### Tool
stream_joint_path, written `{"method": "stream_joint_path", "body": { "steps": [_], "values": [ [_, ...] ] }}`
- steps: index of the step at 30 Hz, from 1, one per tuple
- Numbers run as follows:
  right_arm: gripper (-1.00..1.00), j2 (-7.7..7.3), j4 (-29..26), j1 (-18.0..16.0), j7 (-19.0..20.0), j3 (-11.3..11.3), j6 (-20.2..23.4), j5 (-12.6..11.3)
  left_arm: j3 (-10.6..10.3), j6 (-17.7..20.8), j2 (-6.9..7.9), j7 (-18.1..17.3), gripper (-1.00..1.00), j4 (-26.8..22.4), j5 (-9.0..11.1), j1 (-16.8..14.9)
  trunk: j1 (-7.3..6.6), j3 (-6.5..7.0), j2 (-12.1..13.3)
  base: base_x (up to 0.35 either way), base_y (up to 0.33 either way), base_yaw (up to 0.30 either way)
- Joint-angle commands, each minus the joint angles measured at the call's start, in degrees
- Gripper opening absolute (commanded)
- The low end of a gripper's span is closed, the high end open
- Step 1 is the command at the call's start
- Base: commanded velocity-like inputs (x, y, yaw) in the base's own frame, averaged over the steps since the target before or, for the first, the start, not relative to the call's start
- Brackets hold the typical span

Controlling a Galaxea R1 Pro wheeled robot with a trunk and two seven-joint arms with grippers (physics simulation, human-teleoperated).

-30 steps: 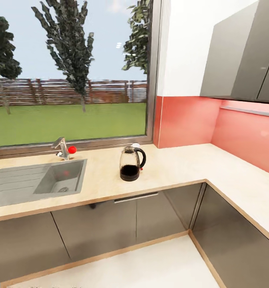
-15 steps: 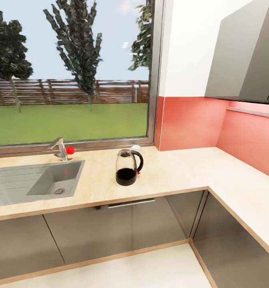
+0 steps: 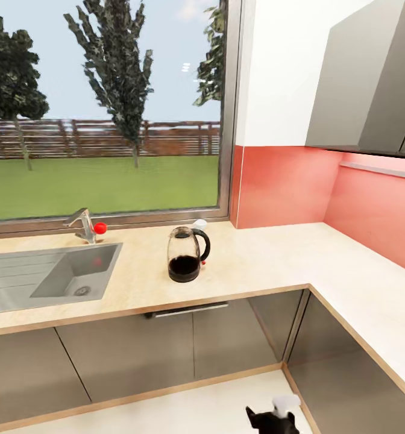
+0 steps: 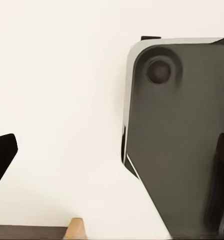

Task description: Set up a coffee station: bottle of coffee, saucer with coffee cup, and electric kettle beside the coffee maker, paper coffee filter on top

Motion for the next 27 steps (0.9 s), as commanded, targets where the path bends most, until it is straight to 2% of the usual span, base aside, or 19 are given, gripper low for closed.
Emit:
{"method": "stream_joint_path", "body": {
  "steps": [1,3,12,18,20,22,24,27],
  "values": [
    [1.0,-0.18,-3.8,0.0,0.1,0.3,-0.1,-0.6,0.4,-0.1,0.09,0.1,1.0,0.4,-0.6,0.0,0.03,-0.12,-0.1,0.0,0.0,0.0],
    [1.0,-0.27,-9.8,0.0,0.2,0.3,0.0,-0.6,0.4,0.1,0.21,0.1,1.0,1.0,-0.6,0.0,0.03,-0.12,-0.1,0.0,0.0,0.0],
    [1.0,-0.34,-28.3,0.0,0.2,0.0,0.3,-0.6,0.2,0.3,0.85,-0.2,1.0,2.8,-0.7,0.1,0.03,-0.12,-0.1,0.0,0.0,0.0],
    [1.0,-0.34,-36.6,-0.1,-0.2,-0.2,0.5,-0.6,0.3,0.4,1.56,-0.3,1.0,3.2,-0.7,0.1,0.03,-0.12,-0.1,0.012,0.0,0.0],
    [1.0,-0.34,-38.2,-0.5,-0.3,-1.2,0.5,-0.6,0.3,0.5,1.57,0.0,1.0,3.2,-0.6,0.1,0.03,-0.12,-0.1,0.135,-0.024,0.0],
    [1.0,-0.34,-39.1,-1.8,-0.2,-3.8,0.5,-0.7,0.3,0.6,1.52,0.1,1.0,3.2,-0.6,0.1,0.03,-0.12,-0.1,0.213,-0.091,0.0],
    [1.0,-0.36,-38.8,-5.5,-0.1,-6.3,0.8,-0.6,0.4,1.1,1.39,0.1,1.0,3.7,-0.6,0.1,0.03,-0.12,-0.1,0.247,-0.13,0.0],
    [1.0,-0.6,-36.3,-11.5,0.3,-7.6,2.8,-0.6,0.4,1.4,1.24,0.2,1.0,4.7,-0.5,0.1,0.03,-0.12,-0.1,0.264,-0.155,0.0]
  ]
}}
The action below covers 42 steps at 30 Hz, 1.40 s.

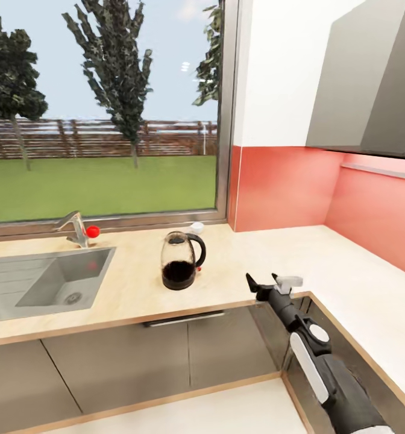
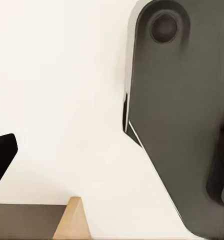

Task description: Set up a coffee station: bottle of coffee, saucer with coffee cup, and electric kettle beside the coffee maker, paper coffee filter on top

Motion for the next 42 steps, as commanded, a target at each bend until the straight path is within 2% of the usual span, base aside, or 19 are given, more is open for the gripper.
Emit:
{"method": "stream_joint_path", "body": {
  "steps": [1,2,5,6,7,8,10,17,31,42],
  "values": [
    [1.0,-0.62,1.3,-2.1,0.5,-0.1,1.1,-0.6,0.4,0.0,-0.01,0.1,1.0,0.1,-0.6,0.0,0.06,-0.12,-0.1,0.271,-0.164,0.0],
    [1.0,-2.64,5.2,-5.7,6.6,-0.3,2.6,-0.5,0.5,0.0,0.14,0.1,1.0,0.4,-0.5,0.0,0.06,-0.12,-0.1,0.281,-0.168,0.0],
    [1.0,-3.29,7.2,-6.9,14.6,-0.4,2.9,0.8,0.5,0.1,0.19,0.1,1.0,0.4,-0.5,0.0,0.06,-0.12,-0.1,0.296,-0.15,0.0],
    [1.0,-3.58,7.8,-7.2,22.5,-0.3,2.9,5.2,0.5,0.1,0.09,0.0,1.0,0.4,-0.4,0.0,0.06,-0.12,-0.1,0.327,-0.025,0.0],
    [1.0,-3.63,8.1,-7.2,27.7,-0.4,3.0,7.9,0.5,0.1,0.12,0.0,1.0,0.4,-0.1,0.0,0.06,-0.12,-0.1,0.331,-0.01,0.0],
    [1.0,-3.65,8.2,-7.2,30.6,-0.3,2.9,9.1,0.5,0.1,0.17,0.0,1.0,0.5,1.1,0.0,0.06,-0.12,-0.1,0.332,-0.005,0.0],
    [1.0,-3.67,8.3,-7.3,33.1,-0.3,2.9,10.0,0.4,0.1,0.19,0.0,1.0,0.5,2.1,0.0,0.06,-0.12,-0.1,0.333,-0.003,0.0],
    [1.0,-4.09,8.4,-7.3,34.8,-0.3,2.9,10.4,0.4,0.0,0.13,0.0,1.0,0.4,2.6,0.0,0.06,-0.12,-0.1,0.333,-0.001,0.0],
    [1.0,-4.26,9.1,-7.3,35.0,0.2,2.9,10.4,0.5,0.0,0.11,0.1,1.0,0.4,2.7,0.0,0.06,-0.12,-0.1,0.327,0.0,0.0],
    [1.0,-4.24,9.3,-7.2,34.9,0.3,2.9,10.5,0.4,0.0,-0.19,0.1,1.0,0.5,2.7,0.0,0.06,-0.12,-0.1,0.032,0.0,0.217]
  ]
}}
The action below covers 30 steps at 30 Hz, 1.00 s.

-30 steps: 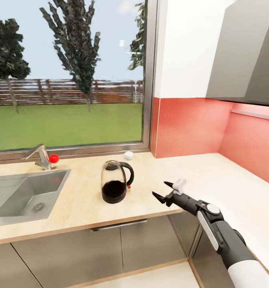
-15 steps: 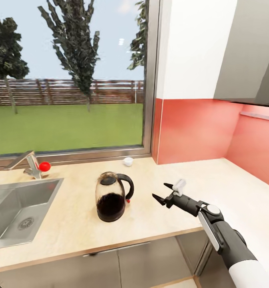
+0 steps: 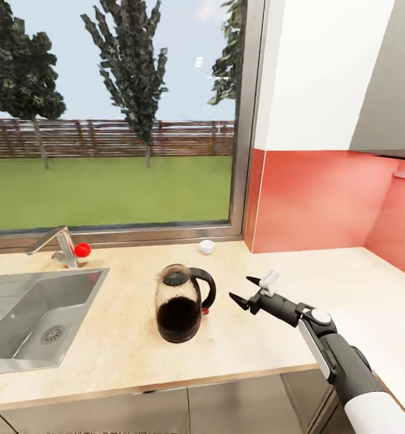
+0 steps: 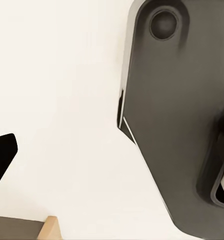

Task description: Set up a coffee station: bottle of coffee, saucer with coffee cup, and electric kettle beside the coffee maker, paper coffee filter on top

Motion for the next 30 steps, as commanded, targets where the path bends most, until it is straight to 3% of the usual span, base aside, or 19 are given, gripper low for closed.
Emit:
{"method": "stream_joint_path", "body": {
  "steps": [1,11,21,23,24,25,28,30],
  "values": [
    [1.0,-0.05,0.0,-0.1,0.1,0.1,0.5,-0.6,0.4,-0.1,-0.05,0.1,1.0,-0.1,-0.6,0.0,0.04,-0.12,-0.1,0.0,0.0,0.222],
    [1.0,-0.01,3.5,-0.1,0.1,0.1,0.5,-0.6,0.5,-0.1,-0.04,0.1,1.0,-0.1,-0.6,0.0,0.04,-0.12,-0.1,0.008,0.0,0.055],
    [1.0,0.0,3.8,-0.1,0.1,0.4,0.4,-0.4,0.5,-0.1,-0.08,0.1,1.0,0.0,-0.6,0.0,0.04,-0.12,-0.1,0.199,0.0,0.0],
    [1.0,0.0,3.9,-0.1,0.2,0.4,0.4,0.9,0.5,-0.1,-0.03,0.1,1.0,0.0,-0.6,0.0,0.04,-0.12,-0.1,0.124,0.0,0.0],
    [1.0,0.0,4.4,-0.1,1.7,0.4,0.4,4.0,0.5,-0.1,-0.11,0.1,1.0,-0.1,-0.6,0.0,0.04,-0.12,-0.1,0.232,0.0,0.0],
    [1.0,0.0,4.5,-0.1,3.2,0.4,0.4,4.9,0.5,-0.1,-0.13,0.1,1.0,-0.1,-0.6,0.0,0.04,-0.12,-0.1,0.243,0.0,0.0],
    [1.0,0.0,4.6,-0.1,8.4,0.2,0.4,6.6,0.5,-0.1,-0.16,0.1,1.0,0.0,-0.6,0.0,0.04,-0.12,-0.1,0.13,0.0,0.0],
    [1.0,0.0,4.6,-0.1,9.9,0.1,0.4,7.0,0.5,-0.1,-0.16,0.1,1.0,0.0,-0.6,0.0,0.04,-0.12,-0.1,0.041,0.0,0.0]
  ]
}}
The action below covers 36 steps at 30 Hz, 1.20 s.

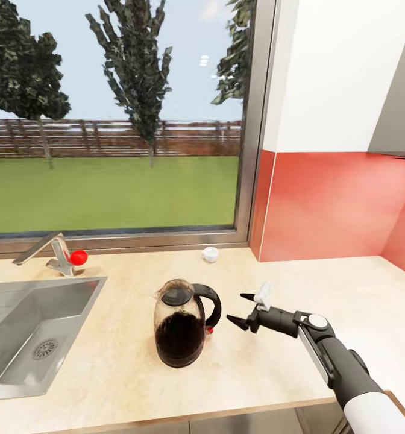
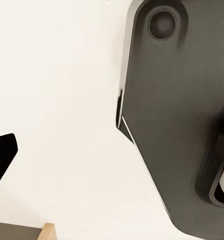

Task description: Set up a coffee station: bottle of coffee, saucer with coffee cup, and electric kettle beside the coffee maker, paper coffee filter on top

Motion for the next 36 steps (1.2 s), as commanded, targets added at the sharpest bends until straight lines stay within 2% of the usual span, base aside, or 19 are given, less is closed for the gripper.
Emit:
{"method": "stream_joint_path", "body": {
  "steps": [1,11,15,18,36],
  "values": [
    [1.0,-0.09,-0.1,0.0,0.9,0.1,0.4,0.1,0.4,-0.1,-0.03,0.1,1.0,-0.1,-0.6,0.0,0.04,-0.12,-0.1,0.01,0.0,0.0],
    [1.0,0.11,0.0,-0.1,1.5,0.5,0.5,0.2,0.4,-0.1,-0.12,0.1,1.0,-0.1,-0.6,0.0,0.04,-0.12,-0.1,0.047,0.0,0.0],
    [1.0,0.37,0.7,-0.1,2.1,3.1,0.5,0.2,0.4,-0.1,-0.12,0.1,1.0,-0.1,-0.6,0.0,0.04,-0.12,-0.1,0.036,0.0,0.0],
    [1.0,0.51,1.0,-0.1,2.2,4.1,0.5,0.1,0.4,-0.1,-0.12,0.1,1.0,-0.1,-0.6,0.0,0.04,-0.12,-0.1,0.006,0.0,0.0],
    [1.0,0.67,1.1,-0.1,2.3,4.4,0.5,0.0,0.4,-0.1,-0.12,0.1,1.0,-0.1,-0.6,0.0,0.04,-0.12,-0.1,0.028,0.0,0.0]
  ]
}}
